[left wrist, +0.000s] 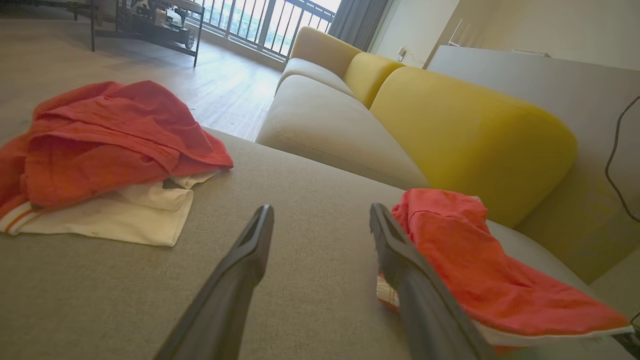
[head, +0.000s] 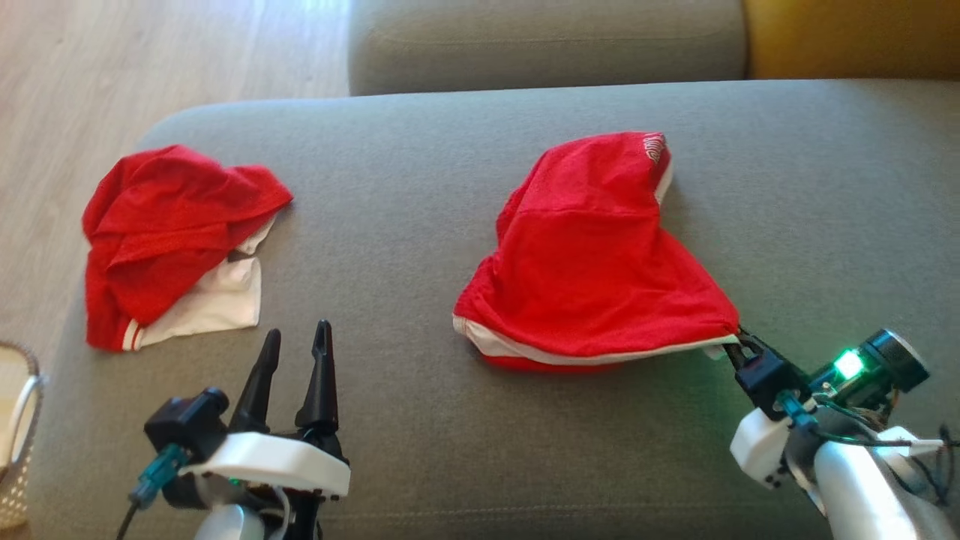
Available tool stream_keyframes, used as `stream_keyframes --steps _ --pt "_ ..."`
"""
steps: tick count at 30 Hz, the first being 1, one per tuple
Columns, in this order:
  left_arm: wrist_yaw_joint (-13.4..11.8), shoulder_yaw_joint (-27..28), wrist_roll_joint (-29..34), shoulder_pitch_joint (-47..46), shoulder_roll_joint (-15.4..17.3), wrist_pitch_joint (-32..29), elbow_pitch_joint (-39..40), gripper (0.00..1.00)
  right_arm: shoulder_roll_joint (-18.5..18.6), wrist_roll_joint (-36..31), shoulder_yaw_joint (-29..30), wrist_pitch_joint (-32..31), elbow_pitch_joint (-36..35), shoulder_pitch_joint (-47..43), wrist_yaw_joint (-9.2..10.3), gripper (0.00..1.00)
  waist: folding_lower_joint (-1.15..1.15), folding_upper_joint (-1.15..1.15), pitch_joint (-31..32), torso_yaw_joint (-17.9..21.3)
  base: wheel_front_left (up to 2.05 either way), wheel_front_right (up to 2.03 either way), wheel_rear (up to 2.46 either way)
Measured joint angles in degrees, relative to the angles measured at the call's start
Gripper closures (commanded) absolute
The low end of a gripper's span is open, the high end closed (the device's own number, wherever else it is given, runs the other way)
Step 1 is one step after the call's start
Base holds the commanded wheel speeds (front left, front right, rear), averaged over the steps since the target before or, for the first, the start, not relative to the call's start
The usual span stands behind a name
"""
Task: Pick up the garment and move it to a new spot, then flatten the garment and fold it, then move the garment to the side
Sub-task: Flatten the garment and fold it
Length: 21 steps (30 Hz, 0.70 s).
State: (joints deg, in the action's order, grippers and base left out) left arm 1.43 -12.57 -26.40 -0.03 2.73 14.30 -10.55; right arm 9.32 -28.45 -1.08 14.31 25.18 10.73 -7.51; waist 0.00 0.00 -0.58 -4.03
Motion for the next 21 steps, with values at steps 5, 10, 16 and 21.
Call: stream_keyframes --steps 5,10,16,21 --pt "-0.01 -0.33 -0.49 -0.01 0.01 0.0 1.18 0.0 2.38 -3.38 -0.85 0.0 -0.07 -0.88 0.0 1.0 0.0 0.0 0.22 1.29 0.0 0.0 0.0" --pt "-0.2 -0.62 -0.66 -0.01 0.01 0.0 1.27 0.0 2.24 -4.58 -4.75 0.0 0.56 -1.21 -0.01 1.0 0.0 0.0 -0.39 1.97 0.0 0.0 0.0" --pt "-0.23 -0.76 -0.65 -0.03 0.01 0.0 0.86 0.0 0.08 -1.45 -10.95 0.0 7.77 -1.03 -0.01 0.0 0.0 0.0 -0.9 2.46 0.0 0.0 0.0" --pt "-0.15 -0.85 -0.45 -0.12 0.01 0.0 0.32 0.0 -1.36 3.88 -12.1 0.0 10.53 -0.47 -0.01 0.0 0.0 0.0 -0.89 2.82 0.0 0.0 0.0"
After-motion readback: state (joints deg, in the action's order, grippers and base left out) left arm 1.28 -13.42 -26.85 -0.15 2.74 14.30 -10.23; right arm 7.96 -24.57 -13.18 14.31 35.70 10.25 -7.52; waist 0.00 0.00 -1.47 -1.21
